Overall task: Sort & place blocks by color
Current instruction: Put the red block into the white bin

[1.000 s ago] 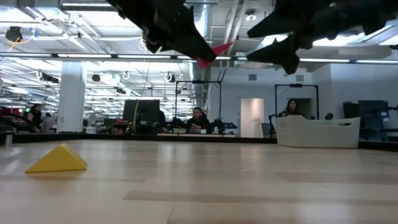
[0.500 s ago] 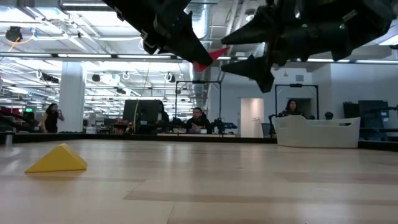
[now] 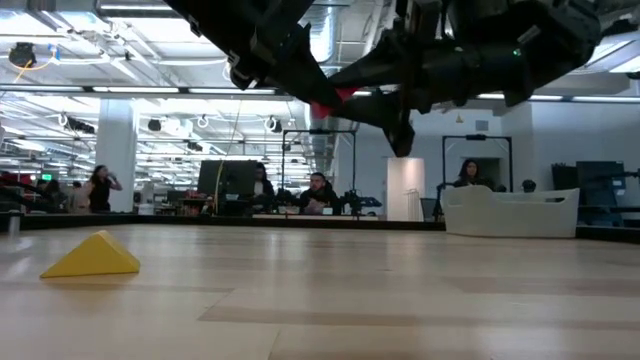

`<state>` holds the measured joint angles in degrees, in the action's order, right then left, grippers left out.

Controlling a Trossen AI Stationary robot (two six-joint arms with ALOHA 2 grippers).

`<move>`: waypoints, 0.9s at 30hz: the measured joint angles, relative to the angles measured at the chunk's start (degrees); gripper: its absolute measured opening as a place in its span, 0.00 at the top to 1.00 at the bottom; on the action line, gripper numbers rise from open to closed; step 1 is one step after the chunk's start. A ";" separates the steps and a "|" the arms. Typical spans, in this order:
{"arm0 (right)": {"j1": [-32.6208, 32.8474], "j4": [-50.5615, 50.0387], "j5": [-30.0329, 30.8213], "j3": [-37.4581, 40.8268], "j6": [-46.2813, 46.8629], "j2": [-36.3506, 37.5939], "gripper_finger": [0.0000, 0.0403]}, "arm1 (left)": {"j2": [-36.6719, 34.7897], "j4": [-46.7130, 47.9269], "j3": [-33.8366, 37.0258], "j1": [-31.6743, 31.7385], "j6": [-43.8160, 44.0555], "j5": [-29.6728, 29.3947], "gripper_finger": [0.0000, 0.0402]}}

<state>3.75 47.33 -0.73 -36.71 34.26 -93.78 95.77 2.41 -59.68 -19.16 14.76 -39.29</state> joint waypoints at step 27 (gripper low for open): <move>-0.87 -3.76 -1.05 -0.99 -4.45 0.31 0.88 | -0.13 5.75 -0.09 -0.53 4.04 -0.10 0.46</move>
<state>2.87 43.57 -1.78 -37.69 29.80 -93.47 95.64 8.16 -59.77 -19.69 18.80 -39.38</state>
